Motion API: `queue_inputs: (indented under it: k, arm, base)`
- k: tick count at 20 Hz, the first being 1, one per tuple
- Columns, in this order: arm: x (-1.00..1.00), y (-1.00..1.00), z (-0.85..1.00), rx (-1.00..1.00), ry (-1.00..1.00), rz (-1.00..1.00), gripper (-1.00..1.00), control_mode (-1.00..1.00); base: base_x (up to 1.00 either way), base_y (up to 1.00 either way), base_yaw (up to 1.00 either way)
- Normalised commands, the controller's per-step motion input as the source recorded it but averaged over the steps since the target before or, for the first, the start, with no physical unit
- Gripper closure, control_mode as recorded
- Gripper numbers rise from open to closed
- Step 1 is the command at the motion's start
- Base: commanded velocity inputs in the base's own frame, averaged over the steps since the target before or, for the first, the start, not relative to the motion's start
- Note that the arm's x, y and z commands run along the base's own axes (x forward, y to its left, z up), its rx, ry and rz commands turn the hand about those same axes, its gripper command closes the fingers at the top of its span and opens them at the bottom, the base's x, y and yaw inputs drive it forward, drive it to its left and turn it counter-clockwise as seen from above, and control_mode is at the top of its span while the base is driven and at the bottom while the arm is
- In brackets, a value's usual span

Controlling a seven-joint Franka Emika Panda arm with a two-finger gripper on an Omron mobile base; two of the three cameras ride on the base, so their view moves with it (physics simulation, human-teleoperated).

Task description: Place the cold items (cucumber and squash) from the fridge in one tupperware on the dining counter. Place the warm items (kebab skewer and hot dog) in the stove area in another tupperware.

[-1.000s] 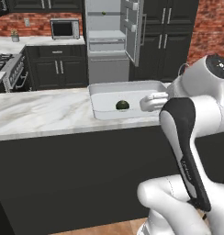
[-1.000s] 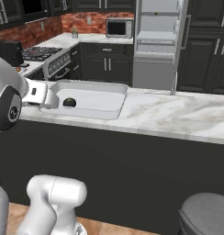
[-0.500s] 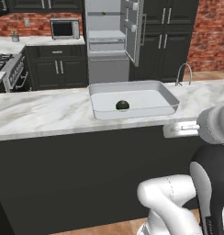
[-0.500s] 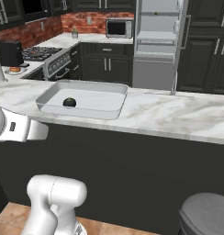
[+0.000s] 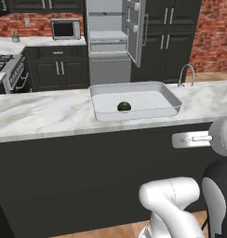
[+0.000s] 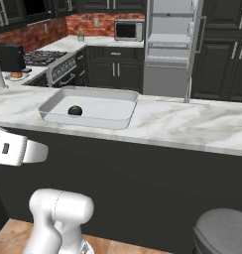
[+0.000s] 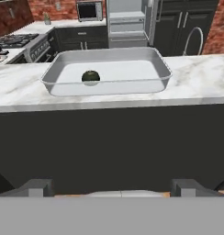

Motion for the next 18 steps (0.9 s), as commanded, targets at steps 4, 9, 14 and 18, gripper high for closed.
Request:
queue_inputs:
  k: [4, 9, 14, 18]
  arm:
    - [-0.05, 0.00, -0.01, 0.00, -0.01, 0.00, -1.00, 1.00]
    - [0.00, 0.00, 0.00, 0.00, 0.00, 0.00, -1.00, 1.00]
    - [0.00, 0.00, 0.00, 0.00, 0.00, 0.00, -1.00, 1.00]
    - [0.00, 0.00, 0.00, 0.00, 0.00, 0.00, -1.00, 1.00]
  base:
    - [-0.34, -0.12, -0.10]
    - [-0.61, -0.62, -0.28]
    - [-0.64, -0.79, -0.45]
    - [-0.72, -0.92, -0.45]
